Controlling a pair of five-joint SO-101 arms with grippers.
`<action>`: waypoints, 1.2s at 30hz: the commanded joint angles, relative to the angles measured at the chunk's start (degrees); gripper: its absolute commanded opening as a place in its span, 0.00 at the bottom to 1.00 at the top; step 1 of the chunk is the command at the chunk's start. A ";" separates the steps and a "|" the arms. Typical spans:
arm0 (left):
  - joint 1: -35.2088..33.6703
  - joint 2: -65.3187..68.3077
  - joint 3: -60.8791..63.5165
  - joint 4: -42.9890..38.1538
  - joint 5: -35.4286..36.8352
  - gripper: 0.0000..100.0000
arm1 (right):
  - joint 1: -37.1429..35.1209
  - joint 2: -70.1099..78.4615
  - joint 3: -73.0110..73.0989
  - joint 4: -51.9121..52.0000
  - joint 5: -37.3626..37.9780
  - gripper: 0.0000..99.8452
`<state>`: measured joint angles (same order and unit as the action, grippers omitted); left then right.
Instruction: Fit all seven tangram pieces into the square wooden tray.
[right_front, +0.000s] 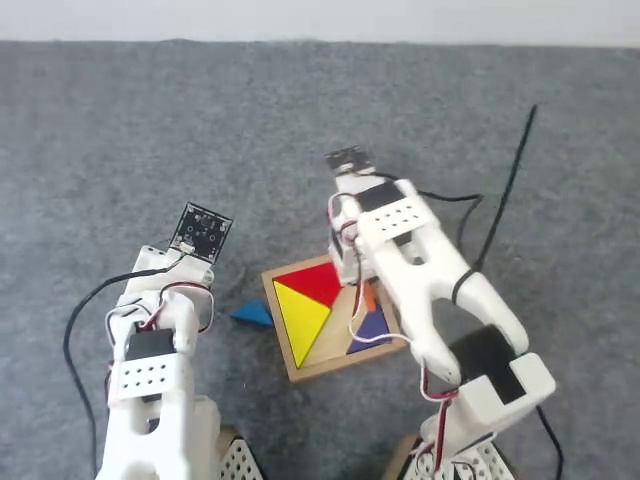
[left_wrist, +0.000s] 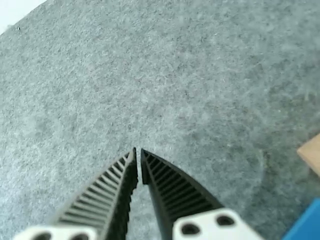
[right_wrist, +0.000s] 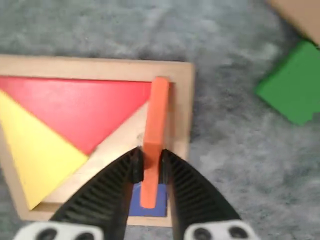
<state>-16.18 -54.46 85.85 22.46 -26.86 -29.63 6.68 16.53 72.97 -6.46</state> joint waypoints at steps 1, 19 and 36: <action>0.26 -1.49 -0.48 -1.23 -0.62 0.01 | -3.03 -0.57 -3.34 -0.92 1.49 0.16; 0.18 -1.49 -0.48 -1.23 -0.62 0.01 | -9.01 -1.10 -3.43 -0.48 1.23 0.17; 0.00 -1.49 -0.48 -1.23 -0.62 0.01 | -9.98 -1.10 -8.44 6.37 9.14 0.02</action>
<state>-16.18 -54.46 85.85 22.46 -26.86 -38.24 6.68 10.46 76.57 -1.27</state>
